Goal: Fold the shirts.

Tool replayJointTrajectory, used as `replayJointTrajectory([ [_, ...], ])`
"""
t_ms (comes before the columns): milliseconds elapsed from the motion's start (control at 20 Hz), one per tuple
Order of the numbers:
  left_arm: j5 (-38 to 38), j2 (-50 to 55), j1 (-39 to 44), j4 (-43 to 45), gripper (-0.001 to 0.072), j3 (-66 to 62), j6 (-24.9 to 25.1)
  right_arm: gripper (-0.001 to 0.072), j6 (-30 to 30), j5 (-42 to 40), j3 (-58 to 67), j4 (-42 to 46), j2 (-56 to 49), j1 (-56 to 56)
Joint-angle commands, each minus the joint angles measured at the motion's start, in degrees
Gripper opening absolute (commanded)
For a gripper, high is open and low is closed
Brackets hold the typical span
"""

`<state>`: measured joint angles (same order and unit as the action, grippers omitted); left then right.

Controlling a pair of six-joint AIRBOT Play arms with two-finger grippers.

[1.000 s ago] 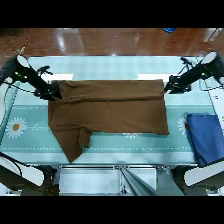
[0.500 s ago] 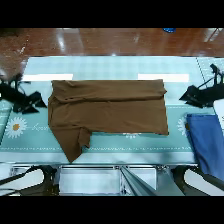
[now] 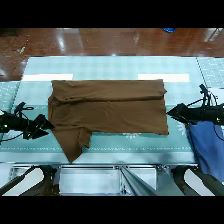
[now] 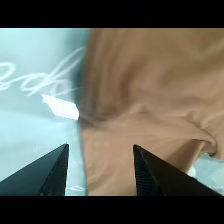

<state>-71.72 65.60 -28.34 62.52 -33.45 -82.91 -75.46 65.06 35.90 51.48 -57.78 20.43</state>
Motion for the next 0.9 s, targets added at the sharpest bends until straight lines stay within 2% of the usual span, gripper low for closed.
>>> replayJointTrajectory([
  [0, 1.6, 1.4, -0.5, -0.9, 0.0505, 2.4, 1.1, 0.0406, 1.0, -1.5, -1.3, -2.2, 0.5, 0.0],
  [100, 2.5, 3.3, -0.5, -1.4, 0.0505, 2.9, 1.1, 0.0407, 1.0, -2.1, -1.3, -2.4, 0.5, 0.0],
  [250, 5.7, 4.7, 1.5, -7.9, 0.0489, 3.0, 6.0, 0.0406, 0.6, -4.7, -1.3, -2.5, 0.5, 1.6],
  [300, 7.1, 5.0, 3.1, -8.2, 0.0414, 2.8, 5.7, 0.0406, 0.6, -4.8, -1.4, -1.1, 0.5, 3.7],
  [350, 7.4, 5.6, 4.9, -8.2, 0.0270, 2.4, 5.7, 0.0406, -2.2, -4.3, -1.5, 4.5, 0.5, 5.9],
  [400, 7.4, 6.1, 6.8, -8.2, 0.0016, 2.0, 6.0, 0.0406, -7.6, -2.6, -1.8, 10.9, 0.4, 8.5],
  [450, 7.4, 6.2, 8.7, -8.1, 0.0019, 1.6, 6.4, 0.0406, -8.4, 0.3, -2.0, 13.8, 0.5, 10.7],
  [600, 7.2, 6.1, 11.9, -8.2, 0.0019, 1.0, 7.5, 0.0406, -4.8, 8.7, -4.2, 14.8, 0.4, 12.7],
  [850, 6.7, 6.1, 13.0, -8.2, 0.0019, 1.0, 7.3, 0.0407, -3.3, 5.1, -9.9, 8.6, -1.8, 9.2],
])
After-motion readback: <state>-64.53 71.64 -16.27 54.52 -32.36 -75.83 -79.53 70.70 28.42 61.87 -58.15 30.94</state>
